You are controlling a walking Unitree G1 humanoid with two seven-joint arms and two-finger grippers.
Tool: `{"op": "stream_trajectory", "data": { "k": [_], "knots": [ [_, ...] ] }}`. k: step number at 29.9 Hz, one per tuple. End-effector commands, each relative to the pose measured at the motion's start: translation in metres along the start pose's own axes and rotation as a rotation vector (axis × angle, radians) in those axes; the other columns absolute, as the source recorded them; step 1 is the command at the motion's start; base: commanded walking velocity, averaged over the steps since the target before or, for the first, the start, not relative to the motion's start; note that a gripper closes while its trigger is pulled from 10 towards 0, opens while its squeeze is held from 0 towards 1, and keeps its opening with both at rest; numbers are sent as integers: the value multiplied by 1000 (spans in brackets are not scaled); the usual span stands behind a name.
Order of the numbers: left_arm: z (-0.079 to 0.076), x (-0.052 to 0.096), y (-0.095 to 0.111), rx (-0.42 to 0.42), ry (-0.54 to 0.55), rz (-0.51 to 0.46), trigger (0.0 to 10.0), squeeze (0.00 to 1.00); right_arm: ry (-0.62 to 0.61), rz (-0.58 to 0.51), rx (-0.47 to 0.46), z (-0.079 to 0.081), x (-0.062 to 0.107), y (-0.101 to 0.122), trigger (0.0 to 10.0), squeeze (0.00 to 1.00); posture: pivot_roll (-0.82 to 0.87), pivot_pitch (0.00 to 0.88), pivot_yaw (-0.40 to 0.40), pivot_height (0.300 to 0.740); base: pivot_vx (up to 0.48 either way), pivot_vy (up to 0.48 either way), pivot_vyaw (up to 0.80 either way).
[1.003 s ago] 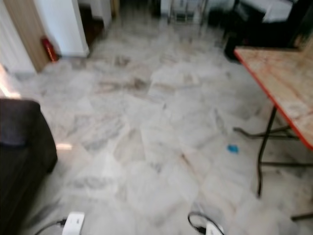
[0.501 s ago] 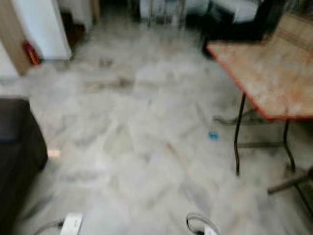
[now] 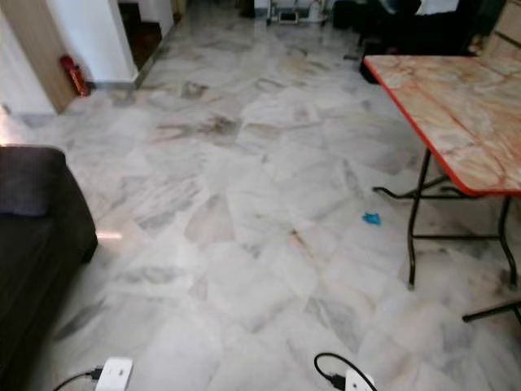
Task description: Move the pillow to the sofa from floor
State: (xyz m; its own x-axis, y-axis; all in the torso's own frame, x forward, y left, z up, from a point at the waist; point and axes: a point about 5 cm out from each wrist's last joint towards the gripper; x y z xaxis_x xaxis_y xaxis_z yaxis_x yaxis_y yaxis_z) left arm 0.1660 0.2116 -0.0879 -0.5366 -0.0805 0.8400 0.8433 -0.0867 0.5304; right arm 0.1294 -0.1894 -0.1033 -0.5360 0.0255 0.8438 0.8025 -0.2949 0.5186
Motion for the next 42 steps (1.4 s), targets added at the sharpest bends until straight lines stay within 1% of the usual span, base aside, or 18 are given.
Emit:
{"op": "stream_trajectory", "data": {
  "k": [1,11,18,26,30,39,42],
  "knots": [
    [3,2,-9,4,6,27,10000,0,4,-8,0,1,0,0,10000,0,-2,0,-43,740,0,0,800],
    [5,1,-4,-2,9,18,10000,0,4,-3,8,1,0,0,10000,0,-3,0,-42,740,0,0,800],
    [2,0,-1,1,10,13,10000,0,8,-3,9,2,0,1,10000,0,1,0,-42,740,0,0,800],
    [-4,-1,4,0,0,-1,10000,0,11,-1,20,3,-1,1,10000,0,-2,0,-41,740,0,0,800],
    [-8,-2,9,-2,-8,-18,10000,0,9,-4,16,3,-1,2,10000,0,-4,0,-40,740,0,0,800],
    [-8,-3,16,-1,-5,-36,10000,0,13,-3,20,3,-1,2,10000,0,1,0,-43,740,0,0,800],
    [-11,-4,20,-1,-7,-48,10000,0,15,-3,20,3,-1,2,10000,0,0,0,-43,740,0,0,800]
  ]
}}
Point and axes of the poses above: a point about 5 cm out from each wrist's last joint towards the gripper, its own x axis pointing back from the gripper into the wrist, its own y axis along the axis of the wrist's last joint, z = x × y, and after that the axes turned 1 degree about -x, right-handed
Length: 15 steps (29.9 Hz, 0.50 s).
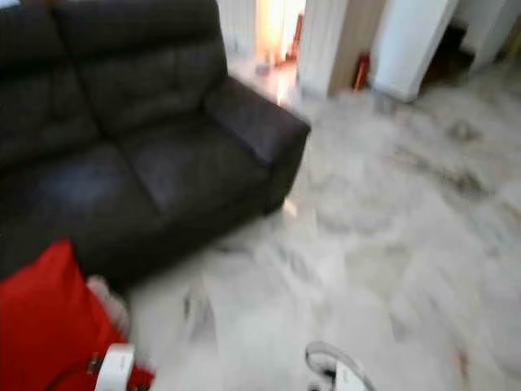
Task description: Move the pillow to the sofa from floor
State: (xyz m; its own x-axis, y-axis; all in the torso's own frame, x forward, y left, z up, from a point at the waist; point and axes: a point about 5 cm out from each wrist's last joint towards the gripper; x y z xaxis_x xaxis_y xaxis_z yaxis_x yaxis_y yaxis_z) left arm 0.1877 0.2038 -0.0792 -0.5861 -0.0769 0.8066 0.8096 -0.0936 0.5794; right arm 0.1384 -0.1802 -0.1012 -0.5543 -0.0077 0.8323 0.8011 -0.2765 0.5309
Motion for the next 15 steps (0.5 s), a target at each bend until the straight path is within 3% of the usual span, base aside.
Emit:
{"op": "stream_trajectory", "data": {
  "k": [1,15],
  "knots": [
    [-6,0,-2,2,-9,10,10000,0,-23,8,1,-9,2,-4,10000,0,0,0,-43,740,0,0,800],
    [-8,0,0,5,-8,1,10000,0,-20,9,8,-9,2,-3,10000,0,3,0,-50,740,0,0,800]
  ]
}}
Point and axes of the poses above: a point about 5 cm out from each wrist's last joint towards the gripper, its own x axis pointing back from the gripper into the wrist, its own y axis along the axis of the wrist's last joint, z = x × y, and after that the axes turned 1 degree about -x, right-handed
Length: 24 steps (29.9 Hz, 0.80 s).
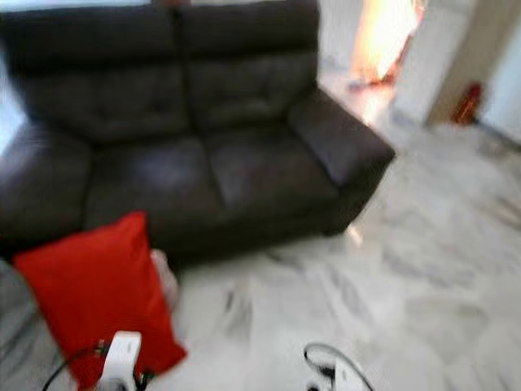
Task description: Move the pillow to the sofa from floor
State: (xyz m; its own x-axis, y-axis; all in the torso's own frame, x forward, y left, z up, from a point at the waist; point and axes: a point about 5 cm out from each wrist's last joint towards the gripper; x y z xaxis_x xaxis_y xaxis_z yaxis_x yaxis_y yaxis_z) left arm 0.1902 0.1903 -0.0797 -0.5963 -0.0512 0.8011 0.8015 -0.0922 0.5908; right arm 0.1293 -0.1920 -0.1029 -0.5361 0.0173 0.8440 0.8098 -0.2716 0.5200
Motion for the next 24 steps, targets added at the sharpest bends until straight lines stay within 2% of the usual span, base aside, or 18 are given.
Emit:
{"op": "stream_trajectory", "data": {
  "k": [1,24],
  "knots": [
    [6,1,-3,3,16,16,10000,0,10,-5,3,5,-1,2,10000,0,3,0,-50,740,0,0,800],
    [6,2,-10,8,14,31,10000,0,14,-3,10,4,-1,2,10000,0,12,0,-58,740,0,0,800]
  ]
}}
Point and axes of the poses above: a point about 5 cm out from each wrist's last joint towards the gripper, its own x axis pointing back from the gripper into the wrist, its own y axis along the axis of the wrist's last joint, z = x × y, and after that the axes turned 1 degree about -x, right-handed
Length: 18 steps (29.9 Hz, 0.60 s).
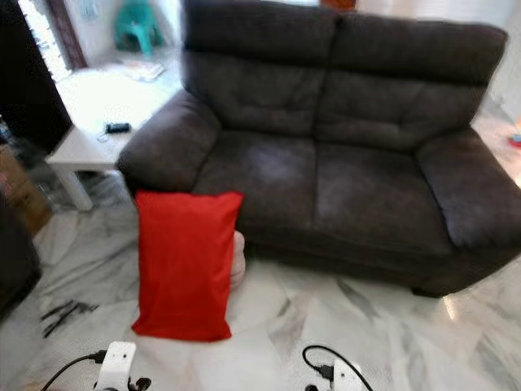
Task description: Move the pillow to the sofa from floor
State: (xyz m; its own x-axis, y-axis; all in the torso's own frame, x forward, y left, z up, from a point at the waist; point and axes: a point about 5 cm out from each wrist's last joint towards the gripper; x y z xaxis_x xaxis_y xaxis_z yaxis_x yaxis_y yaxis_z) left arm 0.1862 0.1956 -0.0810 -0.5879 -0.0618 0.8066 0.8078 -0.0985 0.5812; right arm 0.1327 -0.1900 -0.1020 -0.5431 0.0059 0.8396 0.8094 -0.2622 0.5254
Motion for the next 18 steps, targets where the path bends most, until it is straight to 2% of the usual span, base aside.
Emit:
{"op": "stream_trajectory", "data": {
  "k": [1,18],
  "knots": [
    [1,1,-7,15,4,24,10000,0,1,2,1,1,0,-1,10000,0,9,0,-54,740,0,0,800],
    [4,2,-10,8,23,35,10000,0,1,3,1,1,0,-1,10000,0,7,0,-53,740,0,0,800]
  ]
}}
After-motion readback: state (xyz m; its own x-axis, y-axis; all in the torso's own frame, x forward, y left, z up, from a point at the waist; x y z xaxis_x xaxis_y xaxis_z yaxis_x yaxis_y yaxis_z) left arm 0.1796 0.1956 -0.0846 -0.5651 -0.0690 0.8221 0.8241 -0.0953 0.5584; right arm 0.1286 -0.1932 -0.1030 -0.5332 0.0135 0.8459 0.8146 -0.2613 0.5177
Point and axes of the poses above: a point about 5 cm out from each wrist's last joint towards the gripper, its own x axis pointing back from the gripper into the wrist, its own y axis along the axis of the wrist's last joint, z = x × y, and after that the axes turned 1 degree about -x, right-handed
